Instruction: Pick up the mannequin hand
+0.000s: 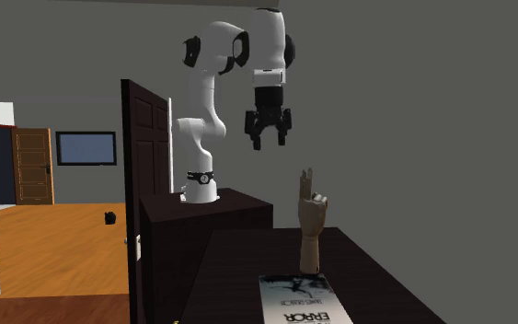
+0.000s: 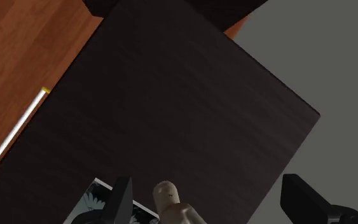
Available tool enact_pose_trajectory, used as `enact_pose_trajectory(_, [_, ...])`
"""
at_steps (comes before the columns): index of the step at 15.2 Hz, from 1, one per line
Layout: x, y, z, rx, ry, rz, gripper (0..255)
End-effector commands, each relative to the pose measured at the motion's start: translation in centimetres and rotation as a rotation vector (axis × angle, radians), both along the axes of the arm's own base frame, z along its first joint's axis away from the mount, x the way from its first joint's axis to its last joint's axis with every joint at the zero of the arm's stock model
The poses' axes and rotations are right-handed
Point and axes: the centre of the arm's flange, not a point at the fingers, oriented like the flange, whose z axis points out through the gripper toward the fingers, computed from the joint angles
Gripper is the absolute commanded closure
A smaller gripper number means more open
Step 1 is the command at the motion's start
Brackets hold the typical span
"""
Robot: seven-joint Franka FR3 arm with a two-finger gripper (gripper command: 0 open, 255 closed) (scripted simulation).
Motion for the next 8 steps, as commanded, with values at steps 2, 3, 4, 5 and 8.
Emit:
enact_pose_trajectory(2, [3.7, 1.1, -2.3, 0.000, 0.018, 0.038, 0])
enact_pose_trajectory(3, [4.8, 1.5, -3.1, 0.000, 0.024, 0.050, 0])
enact_pose_trajectory(4, [6.0, 1.8, -3.8, 0.000, 0.030, 0.063, 0])
enact_pose_trajectory(5, [7.1, 2.2, -4.6, 0.000, 0.036, 0.075, 0])
enact_pose_trajectory(8, [10.5, 3.4, -6.9, 0.000, 0.053, 0.112, 0])
